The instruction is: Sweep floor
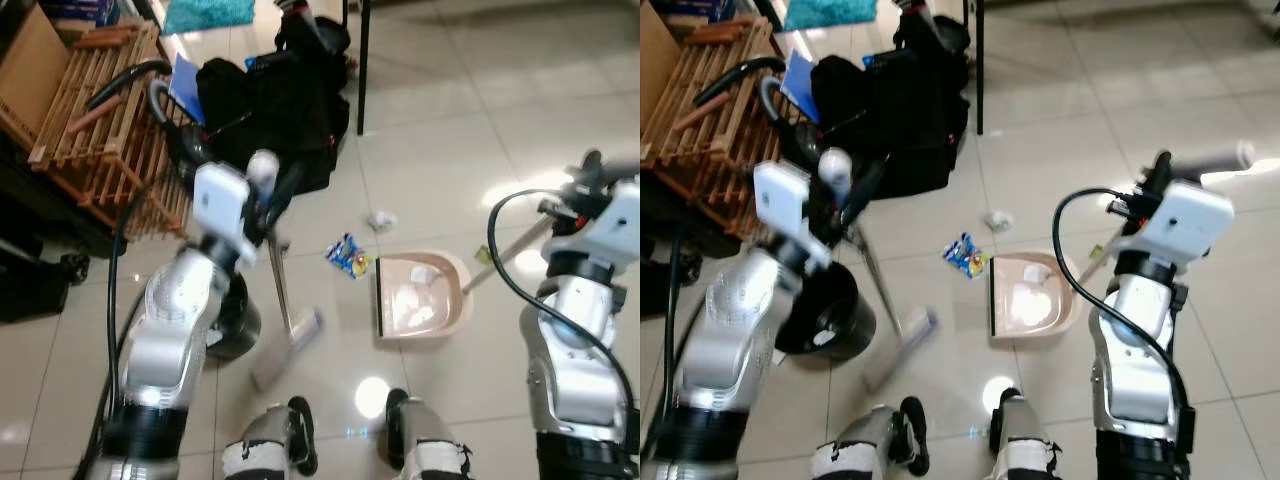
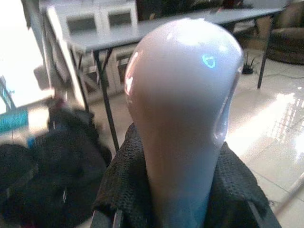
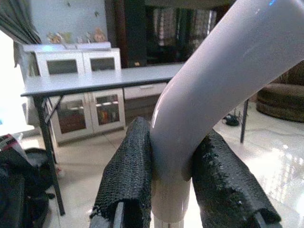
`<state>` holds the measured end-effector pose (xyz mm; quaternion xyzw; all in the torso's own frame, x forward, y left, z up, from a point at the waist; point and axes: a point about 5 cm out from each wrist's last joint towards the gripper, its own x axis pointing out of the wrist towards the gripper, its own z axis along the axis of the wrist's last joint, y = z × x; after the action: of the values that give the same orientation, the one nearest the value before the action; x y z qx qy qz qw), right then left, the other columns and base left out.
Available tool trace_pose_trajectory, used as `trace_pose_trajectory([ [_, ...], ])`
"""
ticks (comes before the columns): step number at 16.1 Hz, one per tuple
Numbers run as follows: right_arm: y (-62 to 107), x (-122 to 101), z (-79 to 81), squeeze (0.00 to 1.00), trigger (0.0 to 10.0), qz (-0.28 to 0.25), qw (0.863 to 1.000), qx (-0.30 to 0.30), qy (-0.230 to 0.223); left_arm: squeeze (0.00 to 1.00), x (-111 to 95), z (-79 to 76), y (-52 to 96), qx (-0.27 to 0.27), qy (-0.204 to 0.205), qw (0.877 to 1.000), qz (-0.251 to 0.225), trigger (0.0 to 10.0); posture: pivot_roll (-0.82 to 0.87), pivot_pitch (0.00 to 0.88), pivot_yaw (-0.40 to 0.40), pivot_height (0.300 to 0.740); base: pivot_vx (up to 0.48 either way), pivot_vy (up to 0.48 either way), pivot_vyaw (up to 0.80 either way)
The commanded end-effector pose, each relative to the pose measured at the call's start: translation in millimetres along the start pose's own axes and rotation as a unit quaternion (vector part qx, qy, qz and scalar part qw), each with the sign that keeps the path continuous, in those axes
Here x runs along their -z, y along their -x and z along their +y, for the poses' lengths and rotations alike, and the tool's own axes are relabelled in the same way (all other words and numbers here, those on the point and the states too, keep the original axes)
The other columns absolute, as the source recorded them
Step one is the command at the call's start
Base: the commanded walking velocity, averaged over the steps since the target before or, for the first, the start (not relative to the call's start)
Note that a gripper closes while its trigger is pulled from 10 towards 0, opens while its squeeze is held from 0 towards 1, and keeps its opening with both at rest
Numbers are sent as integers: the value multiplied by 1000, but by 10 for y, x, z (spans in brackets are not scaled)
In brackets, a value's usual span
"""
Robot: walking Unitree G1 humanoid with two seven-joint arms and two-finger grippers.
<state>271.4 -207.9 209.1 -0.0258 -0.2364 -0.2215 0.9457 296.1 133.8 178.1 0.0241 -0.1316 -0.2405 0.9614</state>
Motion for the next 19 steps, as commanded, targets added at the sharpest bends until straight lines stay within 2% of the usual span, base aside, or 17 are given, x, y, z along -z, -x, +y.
trace_pose_trajectory([
  [1, -24, -117, -10, 0, 10000, 0, 1000, 2, -19, 0, -42, 38, 61, -18, -5, 1000, -3, 10000, -82, 162, 81, 740, 0, 0, 0],
  [4, -48, -189, 9, 0, 10000, 26, 999, -9, -47, 0, 46, 41, 160, -33, -16, 999, 27, 10000, -84, 154, 76, 740, 0, 0, 0],
  [6, -62, -218, -5, 0, 10000, 41, 998, -13, -43, 0, 108, 31, 249, -29, -29, 997, 59, 10000, -77, 153, 73, 740, 0, 0, 0],
  [8, -98, -243, -35, 0, 10000, 72, 997, -12, -35, 0, 371, -33, 414, 0, -55, 986, 158, 10000, -62, 154, 71, 740, 0, 0, 0],
  [9, -112, -267, -26, 0, 10000, 72, 997, -16, -36, 0, 403, -39, 449, -4, -45, 985, 164, 10000, -68, 153, 73, 740, 0, 0, 0],
  [10, -165, -381, 24, 0, 10000, 66, 997, -34, -36, 0, 491, -47, 575, -30, -10, 983, 184, 10000, -72, 152, 72, 740, 0, 0, 0],
  [11, -194, -441, 56, 0, 10000, 61, 997, -47, -31, 0, 534, -72, 642, -30, -1, 980, 198, 10000, -77, 152, 67, 740, 0, 0, 0],
  [14, -239, -524, 86, 0, 10000, 60, 996, -55, -37, 0, 615, -97, 783, -46, -3, 974, 222, 10000, -80, 150, 55, 740, 0, 0, 0],
  [19, -135, -482, 128, 0, 10000, 80, 994, -66, -40, 0, 594, -106, 753, -52, -9, 976, 213, 10000, -83, 155, 45, 740, 0, 0, 0],
])
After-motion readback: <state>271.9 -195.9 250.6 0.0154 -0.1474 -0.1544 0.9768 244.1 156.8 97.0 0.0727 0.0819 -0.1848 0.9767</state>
